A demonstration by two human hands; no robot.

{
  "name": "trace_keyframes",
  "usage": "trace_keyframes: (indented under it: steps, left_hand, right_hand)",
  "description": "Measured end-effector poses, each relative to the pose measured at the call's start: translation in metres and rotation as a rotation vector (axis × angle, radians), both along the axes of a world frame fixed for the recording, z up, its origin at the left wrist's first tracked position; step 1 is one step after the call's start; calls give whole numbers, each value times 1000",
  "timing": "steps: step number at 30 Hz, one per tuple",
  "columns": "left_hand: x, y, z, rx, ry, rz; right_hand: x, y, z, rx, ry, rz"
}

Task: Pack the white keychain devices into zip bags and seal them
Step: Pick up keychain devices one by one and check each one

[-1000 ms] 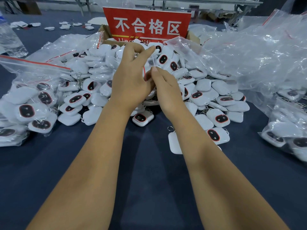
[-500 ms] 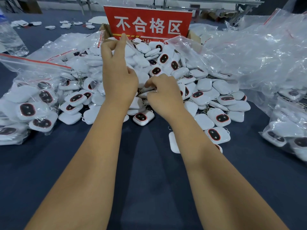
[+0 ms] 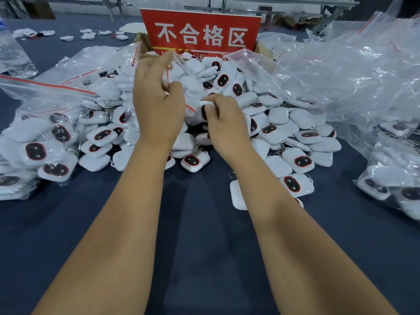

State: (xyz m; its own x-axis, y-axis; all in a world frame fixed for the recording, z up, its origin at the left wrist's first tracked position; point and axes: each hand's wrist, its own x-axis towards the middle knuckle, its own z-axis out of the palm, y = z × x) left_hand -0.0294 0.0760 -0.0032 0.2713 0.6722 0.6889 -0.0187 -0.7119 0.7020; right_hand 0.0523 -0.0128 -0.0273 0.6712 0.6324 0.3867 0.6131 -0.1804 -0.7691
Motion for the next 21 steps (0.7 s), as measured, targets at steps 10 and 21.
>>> trace_keyframes:
  steps: [10,21]
  left_hand:
    - [5,11,-15,-152,239,-136]
    - [8,9,-16,-90,356,-103]
  right_hand:
    - [2,-7,6,355,407,-70]
    - [-1,-8,9,396,444,14]
